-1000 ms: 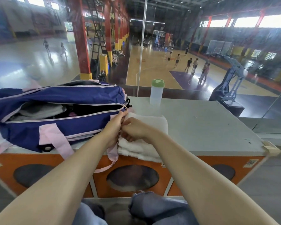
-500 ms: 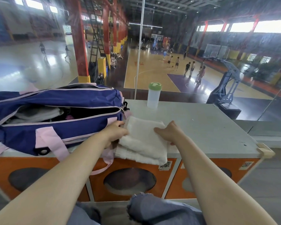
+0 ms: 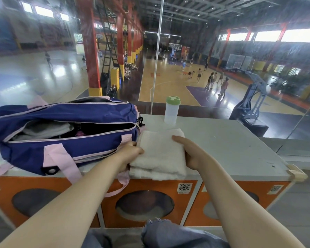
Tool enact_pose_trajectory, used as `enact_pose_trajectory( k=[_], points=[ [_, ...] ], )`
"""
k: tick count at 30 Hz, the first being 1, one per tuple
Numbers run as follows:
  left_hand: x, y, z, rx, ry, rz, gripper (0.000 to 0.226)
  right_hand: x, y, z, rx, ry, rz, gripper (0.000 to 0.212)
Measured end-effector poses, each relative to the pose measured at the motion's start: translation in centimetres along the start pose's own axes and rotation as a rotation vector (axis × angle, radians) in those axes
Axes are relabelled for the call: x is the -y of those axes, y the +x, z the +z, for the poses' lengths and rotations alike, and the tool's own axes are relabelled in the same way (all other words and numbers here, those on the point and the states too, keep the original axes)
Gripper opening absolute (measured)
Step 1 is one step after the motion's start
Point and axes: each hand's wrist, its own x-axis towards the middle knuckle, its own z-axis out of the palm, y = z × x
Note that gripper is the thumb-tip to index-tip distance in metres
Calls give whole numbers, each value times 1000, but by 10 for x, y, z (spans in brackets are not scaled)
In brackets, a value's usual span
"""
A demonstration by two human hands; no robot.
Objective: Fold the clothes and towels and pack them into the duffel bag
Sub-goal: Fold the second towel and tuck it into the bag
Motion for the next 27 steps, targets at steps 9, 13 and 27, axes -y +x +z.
enact_pose_trajectory(
  k=[9,13,27],
  points=[
    [-11,-24,0,221,-332,-82,39,22,-13,12,89,88,-106,39],
    [-20,-38,-12,316,-558,-114,49,30,-14,23,168,143,-112,57],
    [-26,-56,-105,5,-314,198,47,21,-1,83,335,116,-120,40]
  ],
)
